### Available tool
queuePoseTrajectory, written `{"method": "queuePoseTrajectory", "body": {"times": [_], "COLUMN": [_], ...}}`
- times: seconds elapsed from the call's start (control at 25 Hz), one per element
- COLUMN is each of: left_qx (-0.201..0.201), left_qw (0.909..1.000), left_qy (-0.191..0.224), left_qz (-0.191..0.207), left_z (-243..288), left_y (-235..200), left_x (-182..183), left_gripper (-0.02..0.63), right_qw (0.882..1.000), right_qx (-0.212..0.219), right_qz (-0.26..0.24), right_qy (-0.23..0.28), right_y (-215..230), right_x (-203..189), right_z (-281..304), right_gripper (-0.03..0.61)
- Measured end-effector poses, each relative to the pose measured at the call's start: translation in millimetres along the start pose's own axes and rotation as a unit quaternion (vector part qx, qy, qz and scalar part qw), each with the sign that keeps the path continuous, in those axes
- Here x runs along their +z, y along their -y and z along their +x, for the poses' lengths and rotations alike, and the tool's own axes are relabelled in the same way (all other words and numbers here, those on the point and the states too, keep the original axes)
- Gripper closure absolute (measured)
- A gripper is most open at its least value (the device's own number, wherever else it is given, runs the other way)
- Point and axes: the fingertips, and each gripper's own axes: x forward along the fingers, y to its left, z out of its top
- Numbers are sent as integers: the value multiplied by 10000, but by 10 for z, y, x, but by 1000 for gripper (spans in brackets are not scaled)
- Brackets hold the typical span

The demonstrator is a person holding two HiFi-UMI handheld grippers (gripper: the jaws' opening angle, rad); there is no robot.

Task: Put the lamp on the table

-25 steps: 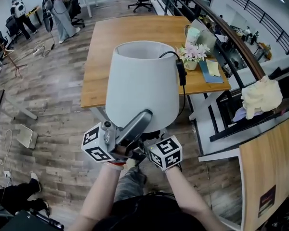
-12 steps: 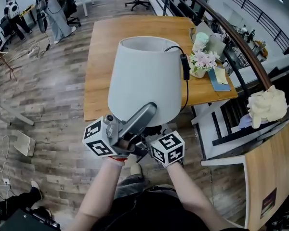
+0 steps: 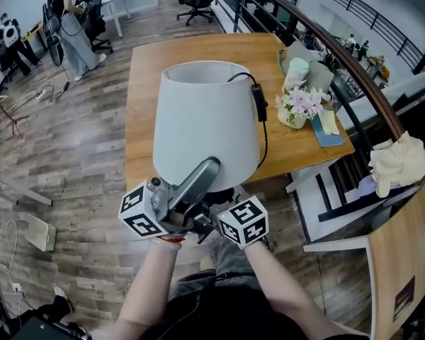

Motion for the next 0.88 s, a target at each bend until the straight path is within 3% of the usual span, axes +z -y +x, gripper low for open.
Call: {"method": "queuePoseTrajectory", "body": {"times": [0.88], "left_qx": [328], "left_qw": [9993], "left_qy": [52], "left_qz": [-183], "left_z": [264], "left_y": [-2082], "left_x": [498], "left_gripper": [597], "right_qw": [9994], "right_qx": [153], "right_qz": [157], "right_qy": [-282], "right_y": [1485], "right_x": [238], "right_z": [1378], "right_gripper": [390]}}
